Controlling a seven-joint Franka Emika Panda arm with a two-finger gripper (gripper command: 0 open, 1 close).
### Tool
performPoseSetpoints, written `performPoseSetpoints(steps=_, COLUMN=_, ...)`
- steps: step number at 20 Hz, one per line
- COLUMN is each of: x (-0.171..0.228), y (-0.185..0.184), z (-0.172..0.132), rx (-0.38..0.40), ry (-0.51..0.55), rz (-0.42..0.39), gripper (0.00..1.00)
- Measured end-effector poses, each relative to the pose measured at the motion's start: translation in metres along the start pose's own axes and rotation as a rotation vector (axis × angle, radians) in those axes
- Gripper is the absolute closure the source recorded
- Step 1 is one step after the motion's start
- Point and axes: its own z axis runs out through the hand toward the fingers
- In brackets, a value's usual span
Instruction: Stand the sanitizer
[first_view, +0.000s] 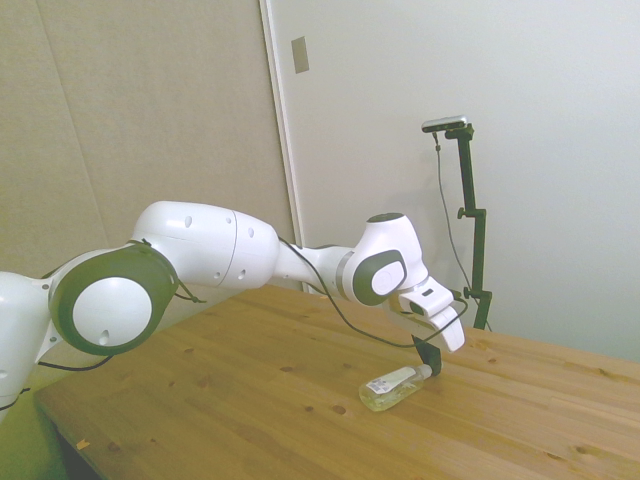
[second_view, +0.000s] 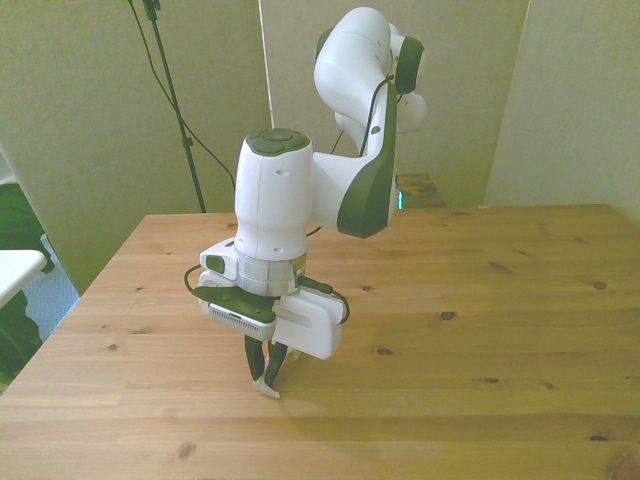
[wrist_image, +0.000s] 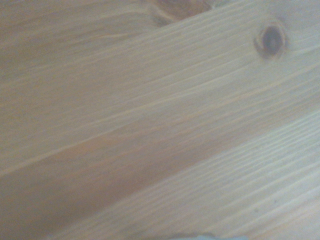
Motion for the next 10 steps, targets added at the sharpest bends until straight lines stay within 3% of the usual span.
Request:
performPoseSetpoints(steps=4, x=-0.008, y=-0.01, z=-0.016, rx=0.077, ry=0.057, rz=0.018, gripper=1.0)
performPoseSetpoints(steps=10, x=-0.054, y=-0.017, z=-0.098, rx=0.224, ry=0.198, rz=0.002, gripper=1.0)
